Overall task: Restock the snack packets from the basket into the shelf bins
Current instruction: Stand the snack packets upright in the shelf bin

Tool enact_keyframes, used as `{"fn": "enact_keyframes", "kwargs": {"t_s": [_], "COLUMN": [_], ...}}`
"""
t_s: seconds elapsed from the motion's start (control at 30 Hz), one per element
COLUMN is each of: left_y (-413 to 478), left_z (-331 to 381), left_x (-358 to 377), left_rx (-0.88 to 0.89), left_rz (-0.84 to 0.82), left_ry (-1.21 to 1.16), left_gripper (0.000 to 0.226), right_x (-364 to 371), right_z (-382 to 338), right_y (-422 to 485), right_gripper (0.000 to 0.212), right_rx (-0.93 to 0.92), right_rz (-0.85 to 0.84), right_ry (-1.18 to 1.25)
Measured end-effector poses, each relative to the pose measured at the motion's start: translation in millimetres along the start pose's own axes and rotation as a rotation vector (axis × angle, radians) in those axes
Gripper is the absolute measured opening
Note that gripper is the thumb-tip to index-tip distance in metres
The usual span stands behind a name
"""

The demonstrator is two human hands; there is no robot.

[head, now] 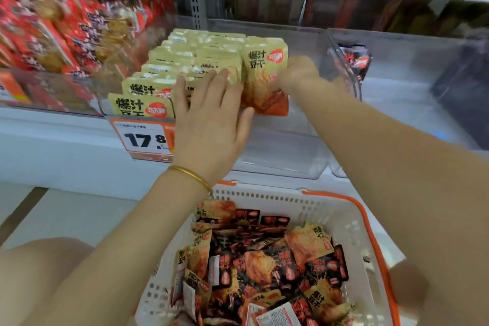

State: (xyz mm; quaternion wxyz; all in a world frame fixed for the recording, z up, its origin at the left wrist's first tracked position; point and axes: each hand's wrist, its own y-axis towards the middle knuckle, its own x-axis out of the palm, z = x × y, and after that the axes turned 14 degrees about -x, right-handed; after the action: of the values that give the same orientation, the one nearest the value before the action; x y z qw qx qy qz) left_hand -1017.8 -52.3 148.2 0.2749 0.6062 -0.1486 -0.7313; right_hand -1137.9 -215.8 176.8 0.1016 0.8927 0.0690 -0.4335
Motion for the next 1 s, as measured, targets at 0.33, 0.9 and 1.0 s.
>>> {"fn": "enact_keyframes", "kwargs": {"t_s": [0.33, 0.9, 1.0], "left_y": [-2, -90, -112], "left_z": [-3, 21, 24], "left_x": [9, 7, 39], "left_rx": [0.027, 0.356, 0.384], "left_rz": [0.079, -0.126, -0.429], "left_ry": [-0.013, -0.357, -0.273], "left_gripper": [0.04, 0.022, 0.023], "right_x": [48, -50, -15], "right_z": [17, 10, 72], "right_y": [41, -213, -227], "right_gripper": [0.045, 0.025, 0.013], "right_rx": [0.193, -0.354, -0.133], "right_rz": [0.177, -0.105, -0.435], "right_ry": [0.046, 0.491, 0.278]}}
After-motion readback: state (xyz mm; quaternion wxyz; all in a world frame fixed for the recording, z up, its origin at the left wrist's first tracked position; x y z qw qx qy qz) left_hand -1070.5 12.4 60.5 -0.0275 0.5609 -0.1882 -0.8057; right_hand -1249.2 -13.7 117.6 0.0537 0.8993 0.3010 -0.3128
